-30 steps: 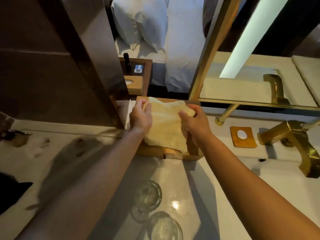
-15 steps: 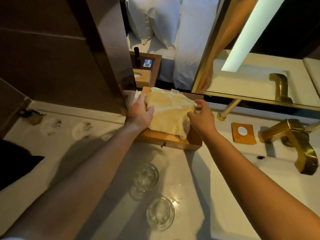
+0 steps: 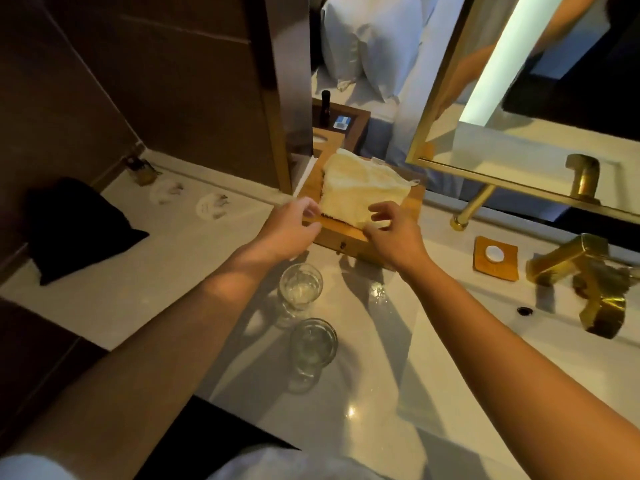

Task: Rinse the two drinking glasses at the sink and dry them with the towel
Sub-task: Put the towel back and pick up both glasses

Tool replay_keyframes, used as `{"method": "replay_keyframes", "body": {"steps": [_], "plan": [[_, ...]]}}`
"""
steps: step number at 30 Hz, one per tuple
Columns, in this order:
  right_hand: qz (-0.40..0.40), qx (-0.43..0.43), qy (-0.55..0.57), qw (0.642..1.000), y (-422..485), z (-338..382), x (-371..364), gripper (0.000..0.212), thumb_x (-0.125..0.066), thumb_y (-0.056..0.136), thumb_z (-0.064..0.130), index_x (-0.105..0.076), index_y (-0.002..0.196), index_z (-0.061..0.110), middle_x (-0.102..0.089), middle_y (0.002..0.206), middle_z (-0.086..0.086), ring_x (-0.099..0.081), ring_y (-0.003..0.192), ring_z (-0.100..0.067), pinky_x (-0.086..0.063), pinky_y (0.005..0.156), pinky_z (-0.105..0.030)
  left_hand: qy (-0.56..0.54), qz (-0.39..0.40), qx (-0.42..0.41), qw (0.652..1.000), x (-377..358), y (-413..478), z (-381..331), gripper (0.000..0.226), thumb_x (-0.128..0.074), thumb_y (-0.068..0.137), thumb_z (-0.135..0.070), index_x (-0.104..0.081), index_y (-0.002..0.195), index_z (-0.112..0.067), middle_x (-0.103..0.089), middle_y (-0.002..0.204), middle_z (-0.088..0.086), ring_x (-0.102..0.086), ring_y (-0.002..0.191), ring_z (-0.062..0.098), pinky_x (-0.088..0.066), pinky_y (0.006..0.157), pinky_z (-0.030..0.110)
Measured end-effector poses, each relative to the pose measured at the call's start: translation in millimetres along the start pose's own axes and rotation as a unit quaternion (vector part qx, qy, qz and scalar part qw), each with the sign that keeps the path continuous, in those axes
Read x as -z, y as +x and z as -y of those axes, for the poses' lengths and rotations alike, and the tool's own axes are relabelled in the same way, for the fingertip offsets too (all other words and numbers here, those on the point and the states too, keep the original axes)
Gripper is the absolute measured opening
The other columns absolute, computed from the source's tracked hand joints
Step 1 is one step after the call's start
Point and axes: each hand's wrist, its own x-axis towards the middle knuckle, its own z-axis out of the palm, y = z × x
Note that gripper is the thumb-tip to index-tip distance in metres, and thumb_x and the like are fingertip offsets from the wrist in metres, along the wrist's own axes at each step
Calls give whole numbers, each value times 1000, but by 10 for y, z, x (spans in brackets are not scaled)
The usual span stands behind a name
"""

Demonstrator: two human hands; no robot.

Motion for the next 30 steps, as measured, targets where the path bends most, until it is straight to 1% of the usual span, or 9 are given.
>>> {"method": "replay_keyframes", "body": {"steps": [4, 5, 8, 9, 13, 17, 21, 26, 30], "plan": [[75, 24, -15, 997, -176, -12, -45, 35, -61, 95, 7, -57, 129, 13, -58, 117, -4, -60, 78, -6, -50, 58, -12, 2, -4, 26, 1000, -25, -253, 146, 25, -63, 96, -23, -62, 120, -27, -64, 119, -4, -65, 98, 16, -59, 87, 41], [98, 29, -23, 995, -223, -28, -58, 35, -62, 94, 6, -57, 128, 13, -58, 116, -4, -60, 78, -6, -52, 59, -13, 0, -13, 36, 999, -26, -333, 186, 25, -62, 96, -23, -62, 120, -27, -63, 120, -4, -65, 98, 16, -58, 89, 42], [145, 53, -71, 985, -336, -133, -132, 33, -67, 91, 9, -59, 124, 13, -63, 115, -6, -66, 97, -23, -58, 84, -37, 4, -58, 49, 997, -68, -610, 332, 31, -61, 95, -24, -59, 126, -25, -59, 125, -2, -62, 96, 16, -56, 92, 41], [161, 57, -92, 981, -369, -182, -161, 35, -68, 91, 10, -59, 124, 14, -62, 116, -5, -65, 100, -25, -57, 88, -40, -1, -70, 53, 996, -98, -716, 374, 35, -62, 95, -27, -56, 129, -24, -57, 128, -2, -61, 96, 16, -56, 91, 40], [215, 94, -149, 960, -409, -317, -232, 49, -69, 89, 7, -55, 135, 17, -61, 123, -5, -65, 99, -22, -54, 83, -31, -29, -94, 97, 990, -298, -1111, 512, 60, -64, 86, -57, -48, 136, -29, -52, 130, -6, -58, 105, 13, -57, 87, 38], [248, 165, -229, 927, -308, -288, -305, 67, -76, 81, 9, -49, 141, 20, -55, 128, -9, -58, 110, -25, -52, 89, -34, 36, -61, 53, 996, -543, -1478, 558, 85, -67, 68, -77, -45, 135, -30, -53, 128, -4, -56, 111, 16, -54, 90, 41], [299, 216, -311, 876, -190, -173, -452, 91, -81, 77, 16, -33, 154, 26, -43, 139, -14, -48, 125, -32, -45, 102, -39, 140, 8, 27, 990, -767, -1644, 506, 96, -73, 68, -71, -33, 145, -29, -38, 144, -4, -42, 123, 21, -45, 99, 38], [353, 279, -397, 800, -114, -109, -756, 102, -85, 75, 23, -26, 155, 41, -36, 147, -13, -43, 132, -36, -42, 109, -45, 192, 36, 9, 981, -961, -1638, 588, 81, -77, 73, -53, -36, 141, -37, -30, 148, -3, -40, 124, 25, -49, 95, 39], [371, 288, -385, 795, -110, -191, -895, 94, -83, 77, 24, -31, 153, 41, -34, 148, -15, -43, 134, -37, -43, 108, -45, 151, 34, 8, 988, -985, -1581, 703, 83, -79, 71, -44, -36, 141, -39, -34, 147, 0, -49, 120, 28, -51, 93, 39]]}}
